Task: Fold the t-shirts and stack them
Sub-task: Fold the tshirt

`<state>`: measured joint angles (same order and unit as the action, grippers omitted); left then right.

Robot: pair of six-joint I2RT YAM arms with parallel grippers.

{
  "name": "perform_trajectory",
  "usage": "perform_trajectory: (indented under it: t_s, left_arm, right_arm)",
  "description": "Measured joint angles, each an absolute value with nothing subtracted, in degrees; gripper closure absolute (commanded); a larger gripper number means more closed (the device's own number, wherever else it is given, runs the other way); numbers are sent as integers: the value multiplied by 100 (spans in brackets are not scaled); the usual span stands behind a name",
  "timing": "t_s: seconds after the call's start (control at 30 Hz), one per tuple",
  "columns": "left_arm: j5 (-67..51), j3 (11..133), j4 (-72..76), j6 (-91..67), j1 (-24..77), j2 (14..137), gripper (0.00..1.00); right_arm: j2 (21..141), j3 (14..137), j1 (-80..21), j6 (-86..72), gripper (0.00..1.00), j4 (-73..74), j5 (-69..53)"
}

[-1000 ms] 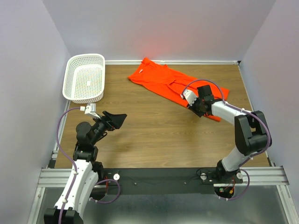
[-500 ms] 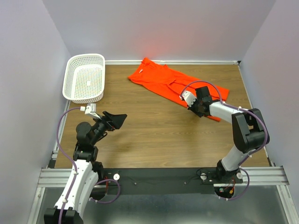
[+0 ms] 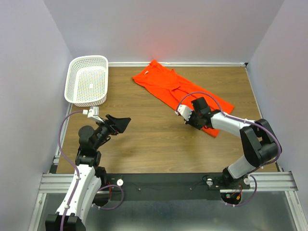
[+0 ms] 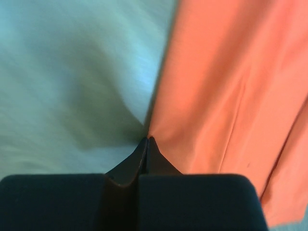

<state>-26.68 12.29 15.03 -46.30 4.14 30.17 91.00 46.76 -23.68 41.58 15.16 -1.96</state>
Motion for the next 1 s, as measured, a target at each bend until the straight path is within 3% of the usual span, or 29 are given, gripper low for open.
perform_trajectory:
  t_s: [0.23,0.27,0.33,0.53,0.63,0.87,1.0]
  left_arm:
    - [-2668,1164,1747,-4788,414,3301,12]
    - [-2668,1162,1802,-4810,414,3422,12]
    - [-2665,1164,1953,-4853,414,3795,13]
    - [-2639,1345,2123,-4884,454,4969,19]
    - [-2567,1778,2178,-4821,620,5808,24]
    - [-1997,3900,2270,-4687,1566,8626,35]
    - [-1640,5205,2067,-4676,1833,10156,40]
  right_arm:
    - [9139,4825,-3754,3651,99,1798,-639]
    - [9223,4923,-3942,3557,85,1839,-716]
    - [9437,5221,-4270,3341,70,2003,-972]
    - [9649,5937,-4493,2832,39,2606,-1734]
    - [9244,6222,-4075,2635,32,2757,-2071]
    - [8624,6628,-910,2112,31,2432,-2943]
    - [8224,6219,-366,1839,30,2414,-3240]
